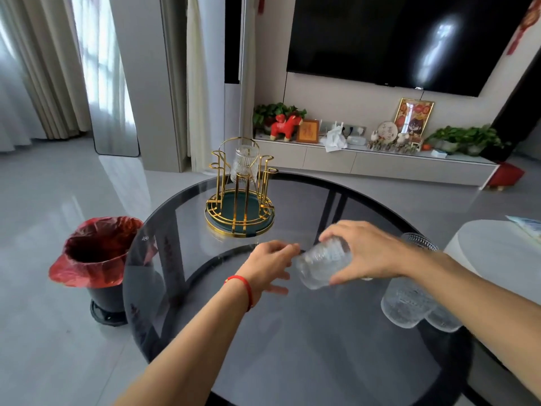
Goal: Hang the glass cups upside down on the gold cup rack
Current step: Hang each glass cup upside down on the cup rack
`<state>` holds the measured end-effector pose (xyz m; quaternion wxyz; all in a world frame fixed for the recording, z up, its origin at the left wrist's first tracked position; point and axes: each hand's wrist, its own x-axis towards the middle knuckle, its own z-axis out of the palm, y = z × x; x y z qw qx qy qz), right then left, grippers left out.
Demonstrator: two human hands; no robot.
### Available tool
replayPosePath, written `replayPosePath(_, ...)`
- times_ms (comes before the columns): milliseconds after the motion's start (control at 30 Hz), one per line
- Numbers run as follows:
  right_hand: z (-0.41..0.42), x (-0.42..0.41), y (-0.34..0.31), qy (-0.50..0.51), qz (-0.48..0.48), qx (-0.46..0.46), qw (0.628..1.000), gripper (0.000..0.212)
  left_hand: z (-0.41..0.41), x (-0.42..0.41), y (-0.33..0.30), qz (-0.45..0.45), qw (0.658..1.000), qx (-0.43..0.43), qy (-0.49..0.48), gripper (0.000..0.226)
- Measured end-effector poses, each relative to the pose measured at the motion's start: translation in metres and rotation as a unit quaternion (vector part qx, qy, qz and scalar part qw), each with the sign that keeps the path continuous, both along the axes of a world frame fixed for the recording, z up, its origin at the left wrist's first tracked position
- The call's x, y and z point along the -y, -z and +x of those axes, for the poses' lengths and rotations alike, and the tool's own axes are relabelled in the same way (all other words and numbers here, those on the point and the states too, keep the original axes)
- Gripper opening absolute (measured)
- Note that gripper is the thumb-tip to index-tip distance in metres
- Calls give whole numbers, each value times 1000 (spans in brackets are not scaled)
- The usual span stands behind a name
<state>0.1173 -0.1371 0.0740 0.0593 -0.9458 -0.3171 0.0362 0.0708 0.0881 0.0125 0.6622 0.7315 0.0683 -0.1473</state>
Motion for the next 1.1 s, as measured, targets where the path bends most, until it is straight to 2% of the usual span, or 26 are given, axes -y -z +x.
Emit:
replayPosePath(100, -5, -24, 7, 62, 194, -9, 979, 74, 0, -12, -6, -166, 985, -53, 17, 62)
replayPosePath(167, -8, -45, 13, 79, 234, -35, 968, 73, 2, -20, -7, -217, 976, -14, -32, 67)
replayPosePath(300, -2, -86, 25, 45, 137, -26, 989, 90, 9, -34, -3, -57, 982, 130, -123, 90)
replayPosePath(400, 4, -115, 29, 46, 159, 4, 986, 99, 10, -46, 4, -48, 970, 194, -136, 91)
replayPosePath(467, 7, -125, 31, 63, 212, 6, 975, 87, 14, -58, 7, -74, 962, 212, -156, 70)
replayPosePath(533, 14, -128, 30, 85, 266, -7, 960, 78, 14, -71, 8, -36, 955, 232, -179, 38)
replayPosePath(600, 23, -127, 25, 93, 309, -27, 946, 79, 19, -83, 25, 133, 935, 261, -200, 44)
replayPosePath(667, 33, -127, 16, 88, 352, -56, 930, 85, 27, -90, 46, 332, 890, 261, -173, 43)
replayPosePath(733, 45, -131, 2, 80, 409, -91, 905, 89, 36, -88, 62, 431, 862, 237, -121, 50)
replayPosePath(867, 73, -155, -38, 67, 507, -117, 851, 105, 56, -82, 72, 465, 857, 210, -78, 75)
replayPosePath(933, 88, -174, -58, 69, 544, -110, 829, 106, 60, -79, 75, 468, 859, 195, -75, 82)
replayPosePath(1100, 135, -226, -101, 120, 669, -67, 730, 78, 68, -79, 76, 488, 849, 184, -79, 84)
